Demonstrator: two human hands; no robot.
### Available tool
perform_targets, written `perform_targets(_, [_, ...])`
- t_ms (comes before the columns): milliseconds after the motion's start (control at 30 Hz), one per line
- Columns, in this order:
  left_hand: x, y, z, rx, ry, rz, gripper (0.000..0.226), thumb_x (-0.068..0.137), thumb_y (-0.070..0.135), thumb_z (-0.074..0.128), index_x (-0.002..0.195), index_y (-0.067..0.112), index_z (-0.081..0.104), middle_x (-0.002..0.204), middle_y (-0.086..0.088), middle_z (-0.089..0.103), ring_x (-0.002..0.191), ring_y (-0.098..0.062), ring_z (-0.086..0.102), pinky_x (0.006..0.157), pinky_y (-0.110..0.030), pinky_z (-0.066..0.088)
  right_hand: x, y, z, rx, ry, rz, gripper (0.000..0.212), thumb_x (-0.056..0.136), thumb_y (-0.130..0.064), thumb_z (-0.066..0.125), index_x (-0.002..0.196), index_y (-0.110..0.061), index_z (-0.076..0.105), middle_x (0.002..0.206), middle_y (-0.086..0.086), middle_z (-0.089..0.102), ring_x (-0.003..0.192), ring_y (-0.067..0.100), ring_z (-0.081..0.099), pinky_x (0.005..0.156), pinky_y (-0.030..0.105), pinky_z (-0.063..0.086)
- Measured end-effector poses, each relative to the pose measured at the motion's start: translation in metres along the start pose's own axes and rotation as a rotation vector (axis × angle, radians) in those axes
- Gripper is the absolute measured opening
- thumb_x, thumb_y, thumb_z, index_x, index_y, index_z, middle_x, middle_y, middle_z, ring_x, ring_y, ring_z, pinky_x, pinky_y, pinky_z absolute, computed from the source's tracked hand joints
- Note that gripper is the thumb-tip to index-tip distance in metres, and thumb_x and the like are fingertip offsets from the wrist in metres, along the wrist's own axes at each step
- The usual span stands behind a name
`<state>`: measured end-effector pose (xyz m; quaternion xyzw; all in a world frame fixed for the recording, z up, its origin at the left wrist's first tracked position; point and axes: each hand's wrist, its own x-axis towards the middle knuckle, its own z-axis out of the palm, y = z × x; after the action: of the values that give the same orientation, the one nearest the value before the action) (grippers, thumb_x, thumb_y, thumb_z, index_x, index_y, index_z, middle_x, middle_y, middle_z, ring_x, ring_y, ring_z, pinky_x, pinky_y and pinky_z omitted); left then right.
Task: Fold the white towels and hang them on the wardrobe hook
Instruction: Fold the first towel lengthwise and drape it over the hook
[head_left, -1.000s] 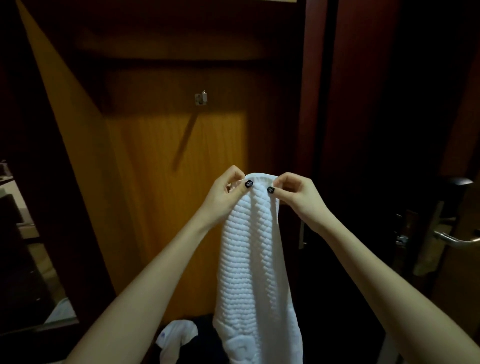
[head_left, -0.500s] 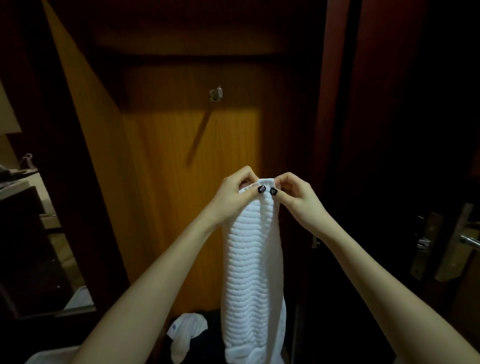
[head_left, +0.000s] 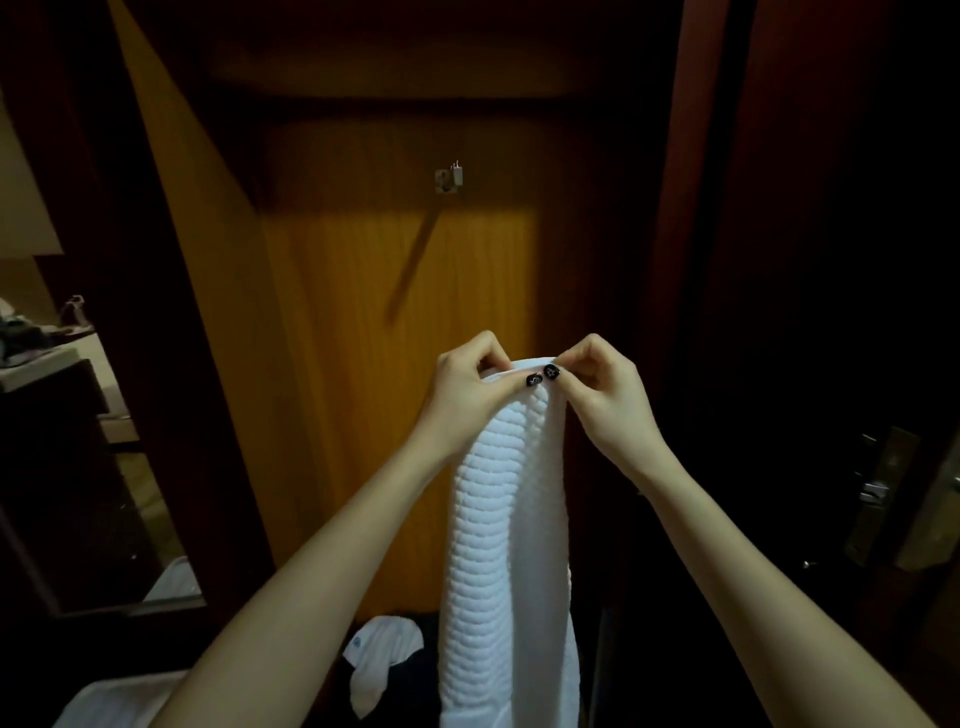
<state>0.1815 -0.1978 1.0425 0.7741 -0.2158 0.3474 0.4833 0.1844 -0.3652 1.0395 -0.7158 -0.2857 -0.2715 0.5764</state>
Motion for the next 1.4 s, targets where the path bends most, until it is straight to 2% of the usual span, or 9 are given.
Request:
perform_targets(400, [0.003, -0.019, -0.021, 0.021, -0.459, -0.144, 0.034, 0.074, 0.04, 0.074, 0.072, 0.013, 0.053, 0.067, 0.01, 0.051, 0.063, -0.006, 0.046, 0.057, -0.024, 0.034, 0.017, 0.014, -0.008, -0.143, -0.027, 0.043, 0.022, 0.089, -0.011, 0.063, 0.078, -0.027, 0.053, 0.077, -0.009, 0.063, 0.07, -0.005, 0.057, 0.064, 0.014, 0.044])
perform_targets(533, [0.009, -0.041, -0.048, 0.112, -0.674, -0.305, 0.029, 0.076, 0.019, 0.08, 0.066, 0.017, 0.053, 0.066, 0.018, 0.053, 0.064, 0.001, 0.049, 0.06, -0.018, 0.036, 0.032, 0.028, -0.023, -0.191, 0.111, 0.091, 0.011, 0.09, -0.013, 0.06, 0.082, -0.017, 0.055, 0.076, -0.011, 0.059, 0.067, -0.007, 0.053, 0.062, 0.012, 0.041])
perform_targets(667, [0.017, -0.051, -0.063, 0.243, -0.854, -0.403, 0.023, 0.079, 0.007, 0.076, 0.07, 0.016, 0.056, 0.071, 0.006, 0.058, 0.064, 0.002, 0.054, 0.06, -0.013, 0.041, 0.038, 0.045, -0.036, -0.221, 0.15, 0.181, 0.008, 0.091, -0.015, 0.058, 0.084, -0.019, 0.055, 0.081, -0.007, 0.059, 0.077, 0.006, 0.057, 0.069, 0.026, 0.046])
perform_targets(833, [0.027, -0.047, -0.072, 0.164, -0.429, -0.261, 0.017, 0.085, 0.004, 0.068, 0.074, 0.01, 0.056, 0.07, -0.001, 0.056, 0.062, -0.002, 0.05, 0.058, -0.016, 0.037, 0.048, 0.05, -0.052, -0.232, 0.2, 0.15, 0.008, 0.09, -0.009, 0.059, 0.091, -0.017, 0.056, 0.077, -0.006, 0.056, 0.074, 0.01, 0.055, 0.066, 0.023, 0.044])
perform_targets(967, [0.033, -0.041, -0.057, 0.197, -0.163, -0.207, 0.01, 0.09, 0.002, 0.059, 0.1, 0.004, 0.058, 0.072, 0.0, 0.05, 0.064, -0.007, 0.044, 0.057, -0.019, 0.032, 0.056, 0.044, -0.062, -0.246, 0.163, 0.14, 0.019, 0.093, -0.011, 0.057, 0.11, -0.015, 0.066, 0.09, -0.003, 0.064, 0.084, 0.005, 0.059, 0.069, 0.007, 0.042])
perform_targets(1033, [0.044, -0.041, -0.06, 0.257, -0.25, -0.244, 0.027, 0.092, 0.005, 0.055, 0.119, 0.004, 0.057, 0.075, 0.001, 0.053, 0.067, -0.008, 0.047, 0.06, -0.021, 0.035, 0.057, 0.039, -0.064, -0.258, 0.125, 0.126, 0.015, 0.093, -0.01, 0.057, 0.103, -0.015, 0.066, 0.096, -0.002, 0.065, 0.086, 0.002, 0.059, 0.072, 0.008, 0.042])
perform_targets(1133, [0.06, -0.038, -0.063, 0.344, -0.31, -0.192, 0.034, 0.092, 0.02, 0.062, 0.125, 0.011, 0.06, 0.108, -0.002, 0.064, 0.099, -0.012, 0.058, 0.079, -0.015, 0.042, 0.056, 0.027, -0.048, -0.166, 0.049, 0.108, 0.014, 0.092, -0.003, 0.058, 0.104, -0.009, 0.06, 0.088, -0.003, 0.061, 0.077, 0.001, 0.055, 0.071, 0.02, 0.043])
perform_targets(1267, [0.062, -0.018, -0.031, 0.27, -0.481, -0.221, 0.064, 0.079, 0.044, 0.073, 0.134, 0.018, 0.051, 0.102, 0.007, 0.065, 0.098, -0.011, 0.062, 0.08, -0.021, 0.048, 0.054, 0.014, -0.013, -0.08, -0.066, 0.073, 0.02, 0.089, 0.0, 0.059, 0.106, -0.009, 0.056, 0.087, -0.003, 0.058, 0.074, 0.002, 0.054, 0.067, 0.019, 0.042])
perform_targets(1400, [0.066, -0.021, -0.023, 0.357, -0.618, -0.199, 0.045, 0.08, 0.05, 0.07, 0.091, 0.007, 0.064, 0.088, 0.004, 0.056, 0.079, -0.014, 0.052, 0.068, -0.029, 0.04, 0.059, 0.007, -0.001, -0.053, -0.079, 0.048, 0.016, 0.09, -0.003, 0.061, 0.104, -0.008, 0.056, 0.087, 0.002, 0.06, 0.074, 0.003, 0.057, 0.066, 0.019, 0.043])
